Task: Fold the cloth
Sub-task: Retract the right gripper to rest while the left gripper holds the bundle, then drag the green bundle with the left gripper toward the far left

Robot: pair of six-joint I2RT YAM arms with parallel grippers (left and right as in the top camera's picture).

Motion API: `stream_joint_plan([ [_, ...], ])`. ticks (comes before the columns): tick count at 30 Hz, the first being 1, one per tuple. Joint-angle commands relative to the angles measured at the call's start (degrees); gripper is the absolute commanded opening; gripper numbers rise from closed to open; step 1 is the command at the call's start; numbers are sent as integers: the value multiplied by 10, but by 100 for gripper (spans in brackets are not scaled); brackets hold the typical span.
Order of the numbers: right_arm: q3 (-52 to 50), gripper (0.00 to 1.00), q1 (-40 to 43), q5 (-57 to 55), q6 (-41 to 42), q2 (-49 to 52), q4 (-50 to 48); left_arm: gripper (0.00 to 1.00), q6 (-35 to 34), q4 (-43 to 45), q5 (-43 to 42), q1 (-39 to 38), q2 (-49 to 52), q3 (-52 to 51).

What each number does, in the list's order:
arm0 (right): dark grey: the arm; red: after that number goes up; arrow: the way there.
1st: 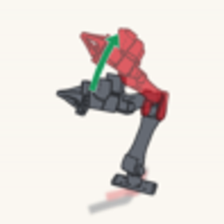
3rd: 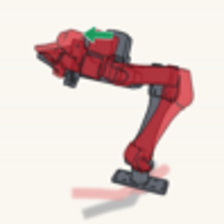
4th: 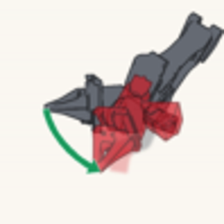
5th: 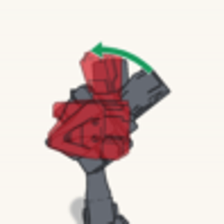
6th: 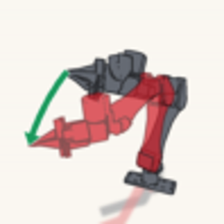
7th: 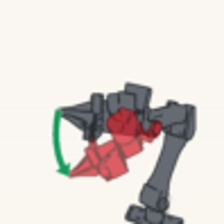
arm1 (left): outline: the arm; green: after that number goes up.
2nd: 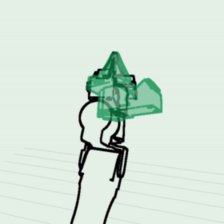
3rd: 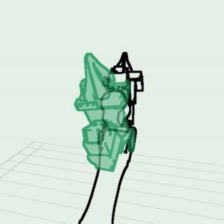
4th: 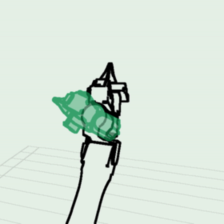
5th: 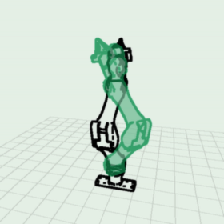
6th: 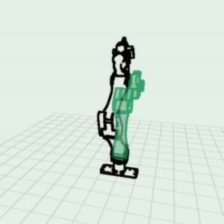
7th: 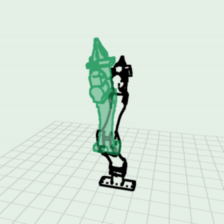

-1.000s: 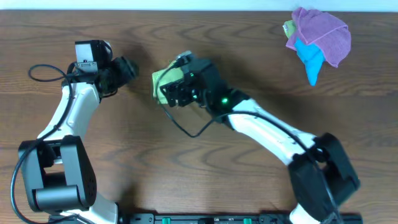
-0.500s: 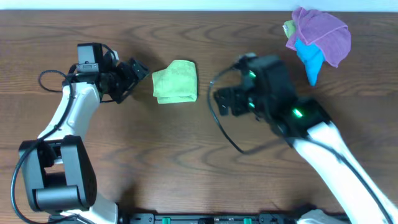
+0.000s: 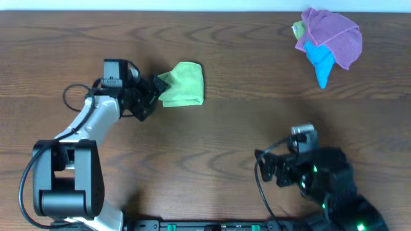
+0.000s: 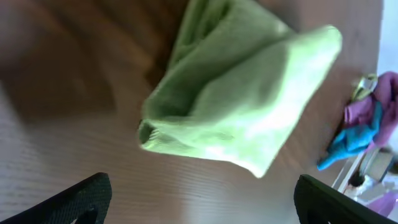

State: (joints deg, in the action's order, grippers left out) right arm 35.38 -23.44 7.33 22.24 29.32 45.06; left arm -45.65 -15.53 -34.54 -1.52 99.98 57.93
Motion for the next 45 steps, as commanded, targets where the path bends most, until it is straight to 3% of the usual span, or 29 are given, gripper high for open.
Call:
stream_joint_plan([
  [1,-33,99,6,6,50,-44,12,95,-34,21,0,0,-3,-28],
  [12,-45,99,6,6,56,-73,12,95,-149,160,19,-17,2,-107],
  [28,-45,99,6,6,56,-73,13,95,-228,257,65,-59,69,-107],
  [31,-45,99,6,6,56,-73,13,100,-227,278,79,-66,80,-107],
  [35,-45,99,6,6,56,-73,13,76,-218,306,102,-77,101,-107],
  [40,-45,99,6,6,56,-73,13,41,-159,343,101,-81,128,-107],
  [42,-45,99,6,6,56,-73,13,8,-127,359,99,-82,137,-107],
  [45,-45,99,6,6,56,-73,13,6,-81,373,98,-81,139,-106],
])
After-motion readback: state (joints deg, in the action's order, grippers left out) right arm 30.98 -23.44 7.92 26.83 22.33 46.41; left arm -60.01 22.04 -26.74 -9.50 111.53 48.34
